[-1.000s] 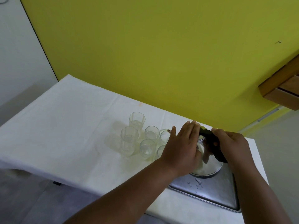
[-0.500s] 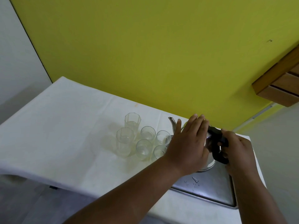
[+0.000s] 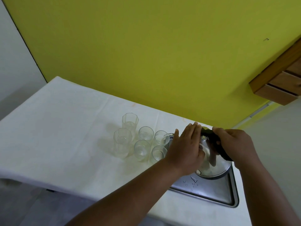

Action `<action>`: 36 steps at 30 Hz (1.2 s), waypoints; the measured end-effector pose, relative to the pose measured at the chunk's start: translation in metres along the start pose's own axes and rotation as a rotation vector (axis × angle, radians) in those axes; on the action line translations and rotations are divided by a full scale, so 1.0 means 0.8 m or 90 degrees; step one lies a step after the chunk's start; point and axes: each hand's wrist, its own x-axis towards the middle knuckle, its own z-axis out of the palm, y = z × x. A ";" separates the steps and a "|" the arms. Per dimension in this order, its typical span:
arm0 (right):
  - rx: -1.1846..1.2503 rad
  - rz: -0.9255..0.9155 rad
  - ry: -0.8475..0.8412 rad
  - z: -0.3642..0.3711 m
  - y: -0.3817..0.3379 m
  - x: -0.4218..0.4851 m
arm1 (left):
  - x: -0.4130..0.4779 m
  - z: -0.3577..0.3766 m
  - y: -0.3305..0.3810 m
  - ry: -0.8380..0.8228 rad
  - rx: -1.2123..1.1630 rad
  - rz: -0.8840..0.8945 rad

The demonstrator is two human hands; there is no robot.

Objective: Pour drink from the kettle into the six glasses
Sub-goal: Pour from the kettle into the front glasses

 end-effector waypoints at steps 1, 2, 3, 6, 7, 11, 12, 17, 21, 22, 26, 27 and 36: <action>-0.013 -0.003 0.001 0.000 0.000 0.002 | 0.000 0.001 -0.001 0.001 -0.003 -0.002; -0.025 -0.006 -0.001 0.001 0.000 0.003 | 0.000 0.002 -0.002 0.002 -0.004 -0.003; -0.035 -0.008 -0.004 0.001 -0.001 0.004 | 0.000 0.003 -0.002 0.002 -0.006 -0.004; -0.060 -0.017 -0.008 0.001 0.000 0.007 | -0.001 0.004 -0.002 0.003 -0.011 -0.006; -0.068 -0.021 -0.007 0.001 0.000 0.008 | -0.001 0.004 -0.002 0.002 -0.013 -0.006; -0.081 -0.031 -0.002 0.000 0.003 0.009 | -0.001 0.005 -0.003 -0.005 -0.013 -0.005; -0.083 -0.030 -0.003 -0.001 0.004 0.009 | -0.001 0.005 -0.003 -0.006 -0.013 -0.004; -0.102 -0.034 -0.001 -0.001 0.005 0.010 | -0.001 0.005 -0.002 -0.013 -0.008 0.001; -0.119 -0.035 -0.004 -0.003 0.006 0.009 | -0.001 0.007 0.000 -0.015 -0.009 -0.001; -0.120 -0.032 -0.006 -0.004 0.006 0.009 | 0.000 0.007 0.000 -0.015 -0.009 -0.001; -0.117 -0.031 -0.002 -0.006 0.008 0.009 | 0.000 0.007 0.002 -0.015 -0.014 0.003; -0.118 -0.032 -0.001 -0.006 0.007 0.009 | 0.000 0.007 0.002 -0.015 -0.015 0.005; -0.128 -0.036 0.000 -0.010 0.007 0.008 | 0.001 0.008 0.003 -0.016 -0.014 0.010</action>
